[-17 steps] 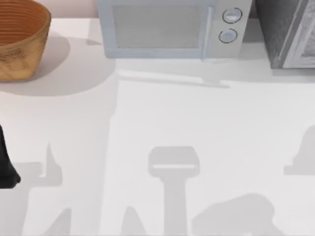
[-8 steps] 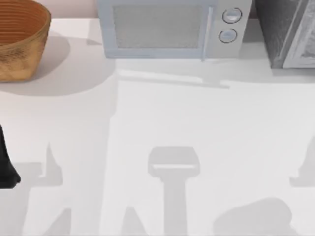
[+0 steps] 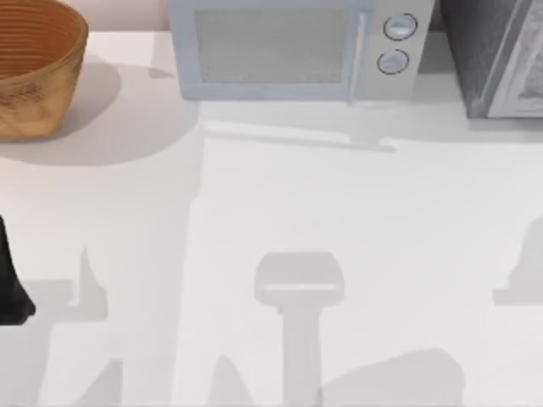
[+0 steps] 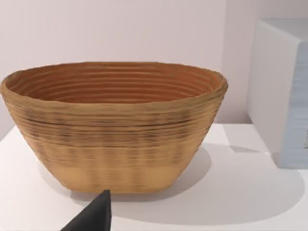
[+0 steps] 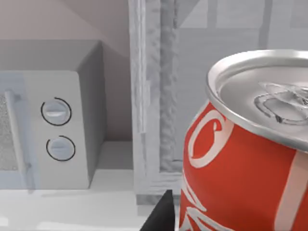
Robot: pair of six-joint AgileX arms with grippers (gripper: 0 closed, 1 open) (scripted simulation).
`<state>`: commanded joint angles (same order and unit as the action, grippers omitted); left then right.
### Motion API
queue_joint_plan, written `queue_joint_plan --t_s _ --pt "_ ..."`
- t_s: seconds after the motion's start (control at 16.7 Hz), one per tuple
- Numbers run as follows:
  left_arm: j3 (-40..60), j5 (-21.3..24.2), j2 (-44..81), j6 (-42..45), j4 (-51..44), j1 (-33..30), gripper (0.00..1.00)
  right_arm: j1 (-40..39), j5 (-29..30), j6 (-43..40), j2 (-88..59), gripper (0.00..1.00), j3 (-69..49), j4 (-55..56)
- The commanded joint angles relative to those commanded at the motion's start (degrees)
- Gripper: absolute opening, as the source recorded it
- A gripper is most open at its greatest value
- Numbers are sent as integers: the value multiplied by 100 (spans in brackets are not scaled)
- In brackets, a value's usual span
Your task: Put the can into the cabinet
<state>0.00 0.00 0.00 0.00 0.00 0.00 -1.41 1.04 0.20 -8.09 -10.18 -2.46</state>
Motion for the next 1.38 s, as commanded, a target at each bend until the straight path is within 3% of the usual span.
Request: queue_joint_plan --t_s 1.38 --pt "0 0 0 0 0 0 100 -597 723 13 -4616 0 -6130 -1454"
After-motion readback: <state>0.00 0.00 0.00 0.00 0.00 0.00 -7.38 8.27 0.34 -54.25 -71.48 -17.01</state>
